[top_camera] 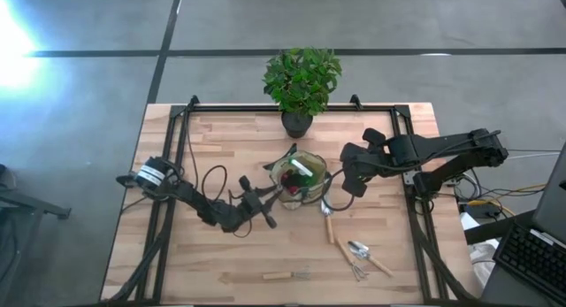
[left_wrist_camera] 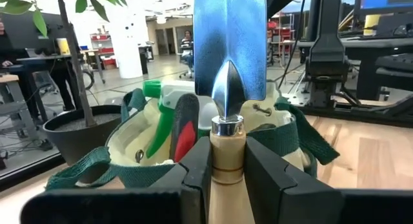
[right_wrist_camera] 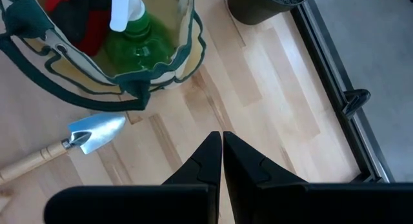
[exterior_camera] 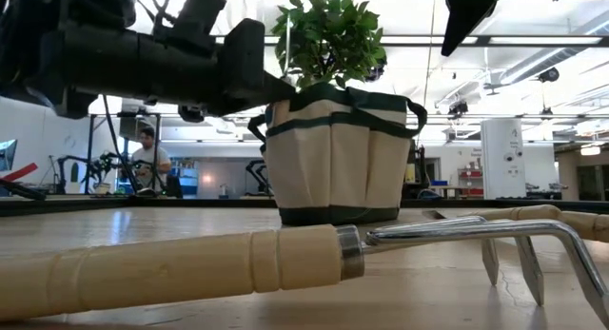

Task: Pick & Place Garden tools in Gardening bag
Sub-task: Put the left brown trowel into the side pocket of the gardening bag

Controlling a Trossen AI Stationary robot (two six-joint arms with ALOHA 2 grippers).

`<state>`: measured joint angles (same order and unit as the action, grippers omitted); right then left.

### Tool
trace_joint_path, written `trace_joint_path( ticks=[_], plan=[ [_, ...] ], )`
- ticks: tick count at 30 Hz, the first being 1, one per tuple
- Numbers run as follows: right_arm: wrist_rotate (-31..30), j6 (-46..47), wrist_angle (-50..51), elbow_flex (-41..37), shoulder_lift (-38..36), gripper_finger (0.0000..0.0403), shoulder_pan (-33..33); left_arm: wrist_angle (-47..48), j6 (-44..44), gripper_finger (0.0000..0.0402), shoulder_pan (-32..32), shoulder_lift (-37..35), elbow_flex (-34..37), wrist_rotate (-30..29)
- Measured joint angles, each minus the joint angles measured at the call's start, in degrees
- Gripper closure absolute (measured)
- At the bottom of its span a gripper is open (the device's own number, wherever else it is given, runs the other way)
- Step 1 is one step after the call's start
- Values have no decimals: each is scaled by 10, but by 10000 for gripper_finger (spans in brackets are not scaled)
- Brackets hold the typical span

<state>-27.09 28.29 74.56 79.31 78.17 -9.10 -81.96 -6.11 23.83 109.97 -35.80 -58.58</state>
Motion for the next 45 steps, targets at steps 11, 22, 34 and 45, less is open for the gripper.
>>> trace_joint_path(
  ticks=[11,22,34,45],
  plan=[
    [0,0,-2,0,0,394,0,13,2,333,-8,0,15,5],
    [0,0,-4,0,0,394,0,16,27,333,-39,8,14,69],
    [-1,-1,-3,0,0,394,0,-76,42,333,-49,120,-17,84],
    [0,-2,-3,0,0,394,0,-68,-14,333,-49,115,-33,87]
  ],
)
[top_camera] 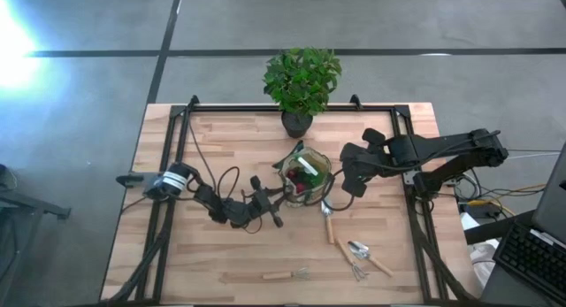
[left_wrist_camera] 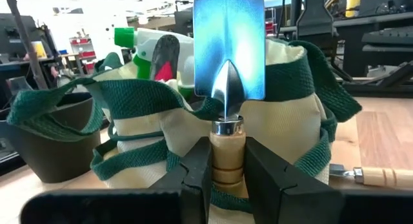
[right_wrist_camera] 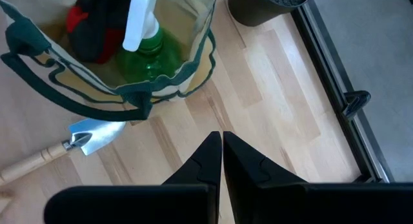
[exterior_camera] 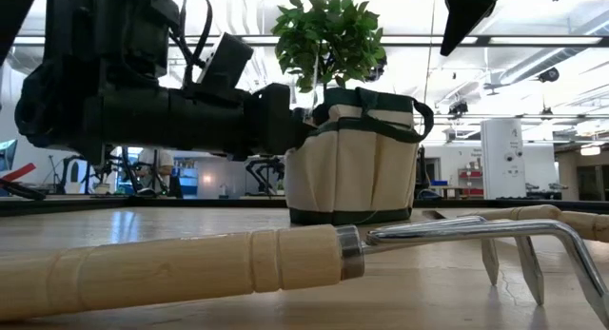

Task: Pick & Place Garden tools in Gardening bag
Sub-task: Put the left brown trowel into the side pocket of the gardening bag

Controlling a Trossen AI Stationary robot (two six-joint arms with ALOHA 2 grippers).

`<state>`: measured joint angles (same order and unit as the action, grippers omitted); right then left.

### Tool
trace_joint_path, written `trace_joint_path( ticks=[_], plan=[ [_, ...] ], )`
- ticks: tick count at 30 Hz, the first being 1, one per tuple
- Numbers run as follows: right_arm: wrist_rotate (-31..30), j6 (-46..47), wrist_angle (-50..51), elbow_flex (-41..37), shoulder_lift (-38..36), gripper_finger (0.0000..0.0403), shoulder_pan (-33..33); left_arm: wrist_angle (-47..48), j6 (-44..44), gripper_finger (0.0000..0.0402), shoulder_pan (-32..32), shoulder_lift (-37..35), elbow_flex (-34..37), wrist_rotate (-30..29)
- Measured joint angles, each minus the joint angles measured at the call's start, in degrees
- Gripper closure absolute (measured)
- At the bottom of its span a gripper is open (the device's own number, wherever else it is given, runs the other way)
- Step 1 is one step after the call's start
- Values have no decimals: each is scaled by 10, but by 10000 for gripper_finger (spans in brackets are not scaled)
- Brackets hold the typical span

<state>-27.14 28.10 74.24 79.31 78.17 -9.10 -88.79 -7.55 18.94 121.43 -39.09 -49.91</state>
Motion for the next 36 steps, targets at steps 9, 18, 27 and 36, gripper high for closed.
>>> trace_joint_path(
  ticks=[9,18,27,36],
  plan=[
    [0,0,0,0,0,394,0,-1,0,325,0,-1,0,0],
    [0,0,0,0,0,394,0,-1,4,317,0,-1,0,-1],
    [1,0,0,0,0,394,0,3,18,297,0,-9,0,-3],
    [1,0,1,0,0,394,0,48,16,249,1,-48,11,6]
  ],
)
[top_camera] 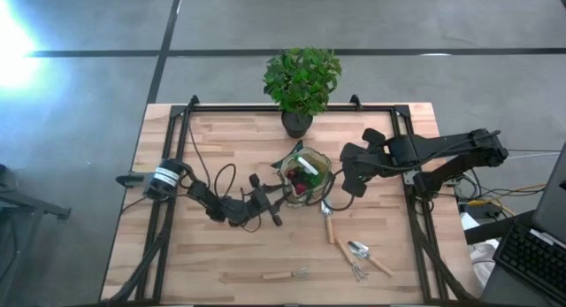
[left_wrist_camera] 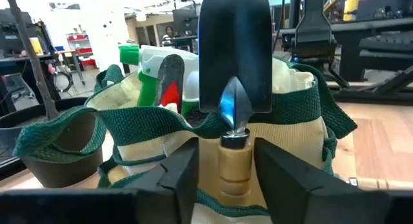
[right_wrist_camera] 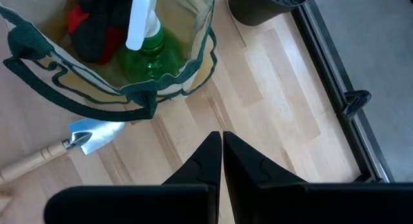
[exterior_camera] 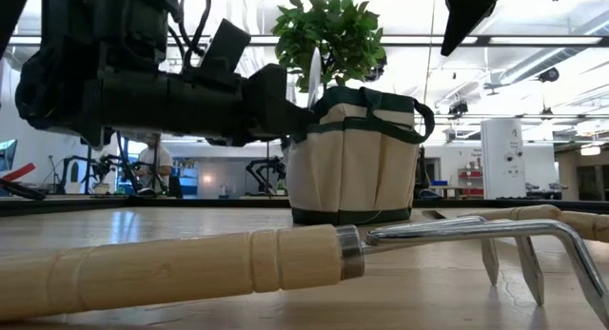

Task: Pick & Place Garden tools in Gardening bag
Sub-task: Put the left brown trowel into the side pocket of the gardening bag, then put the bottom brown trowel into the side pocket of the gardening bag

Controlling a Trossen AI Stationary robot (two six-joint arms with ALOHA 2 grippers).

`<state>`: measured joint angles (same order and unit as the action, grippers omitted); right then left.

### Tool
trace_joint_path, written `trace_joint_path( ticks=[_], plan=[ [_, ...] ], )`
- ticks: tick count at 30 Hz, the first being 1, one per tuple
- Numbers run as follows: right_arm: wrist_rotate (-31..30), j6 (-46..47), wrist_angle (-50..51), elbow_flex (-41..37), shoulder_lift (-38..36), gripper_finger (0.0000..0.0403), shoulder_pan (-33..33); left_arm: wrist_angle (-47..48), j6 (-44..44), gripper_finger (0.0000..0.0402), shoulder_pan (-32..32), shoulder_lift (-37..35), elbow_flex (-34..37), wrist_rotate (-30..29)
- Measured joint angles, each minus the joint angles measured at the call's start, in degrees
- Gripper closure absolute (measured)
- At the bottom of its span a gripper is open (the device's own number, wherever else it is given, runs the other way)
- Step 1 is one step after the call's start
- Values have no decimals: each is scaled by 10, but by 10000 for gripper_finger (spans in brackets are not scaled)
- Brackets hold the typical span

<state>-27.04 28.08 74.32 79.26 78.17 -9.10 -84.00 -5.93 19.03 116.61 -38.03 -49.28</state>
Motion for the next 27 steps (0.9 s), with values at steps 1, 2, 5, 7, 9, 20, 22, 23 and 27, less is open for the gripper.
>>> trace_joint_path(
  ticks=[1,2,5,7,9,20,22,23,27],
  plan=[
    [0,0,0,0,0,394,0,8,0,240,0,-5,2,0],
    [0,0,0,0,0,394,0,19,0,231,0,-11,3,0],
    [0,0,0,0,0,394,0,52,0,201,0,-29,5,0],
    [0,0,0,0,0,394,0,73,1,182,0,-40,6,-1],
    [0,0,0,0,0,394,0,96,1,165,0,-52,8,-1],
    [0,0,0,0,0,394,0,375,10,129,0,-167,9,9],
    [0,0,0,0,0,394,0,427,17,129,0,-194,9,9],
    [0,0,0,0,0,394,0,454,20,129,0,-208,9,8],
    [0,0,-1,-1,0,394,0,532,31,129,0,-257,9,1]
  ],
)
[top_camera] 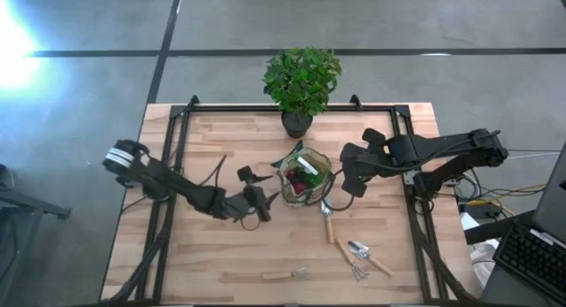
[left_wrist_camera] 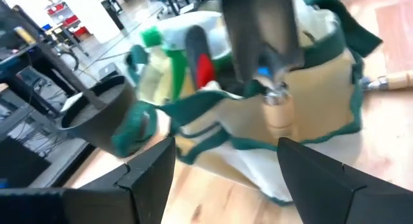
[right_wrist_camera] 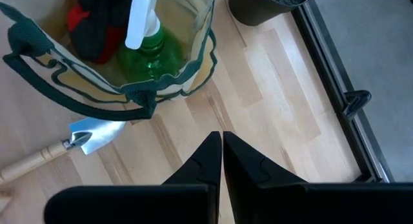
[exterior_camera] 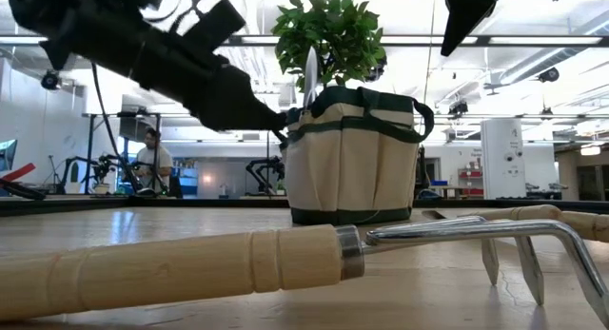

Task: Pick & Place Garden tools in Gardening bag
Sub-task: Put the bottom brown trowel into the side pocket of the gardening bag

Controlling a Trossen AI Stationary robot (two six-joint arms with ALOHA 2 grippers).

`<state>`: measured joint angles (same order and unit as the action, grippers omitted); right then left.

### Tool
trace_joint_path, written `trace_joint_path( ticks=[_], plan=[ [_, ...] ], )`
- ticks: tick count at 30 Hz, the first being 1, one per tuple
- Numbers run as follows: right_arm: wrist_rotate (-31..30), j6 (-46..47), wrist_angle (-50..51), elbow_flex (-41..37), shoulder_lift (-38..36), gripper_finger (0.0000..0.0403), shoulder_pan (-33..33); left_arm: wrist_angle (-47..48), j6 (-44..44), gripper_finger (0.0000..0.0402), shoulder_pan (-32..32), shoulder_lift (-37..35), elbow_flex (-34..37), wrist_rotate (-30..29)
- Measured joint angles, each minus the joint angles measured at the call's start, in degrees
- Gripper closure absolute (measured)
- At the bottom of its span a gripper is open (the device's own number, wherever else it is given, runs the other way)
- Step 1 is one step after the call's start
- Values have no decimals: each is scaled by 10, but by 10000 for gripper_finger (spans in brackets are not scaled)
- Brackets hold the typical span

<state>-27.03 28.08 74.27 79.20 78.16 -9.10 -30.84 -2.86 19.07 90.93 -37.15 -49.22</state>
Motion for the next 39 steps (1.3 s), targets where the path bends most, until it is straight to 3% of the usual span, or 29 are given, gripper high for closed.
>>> trace_joint_path(
  ticks=[6,13,19,26,31,39],
  plan=[
    [0,2,-19,-2,0,394,0,39,14,129,-4,-51,0,-18],
    [15,-35,-77,-4,0,394,0,39,15,129,-24,-59,7,-17],
    [15,-46,-78,-4,0,394,0,38,25,129,-38,-50,9,37],
    [15,-48,-81,-4,0,394,0,38,27,129,-67,-50,9,60],
    [15,-55,-91,-4,0,394,0,20,28,129,-89,-50,9,115],
    [15,-56,-92,-4,0,394,0,-34,40,129,-96,-50,9,103]
  ],
)
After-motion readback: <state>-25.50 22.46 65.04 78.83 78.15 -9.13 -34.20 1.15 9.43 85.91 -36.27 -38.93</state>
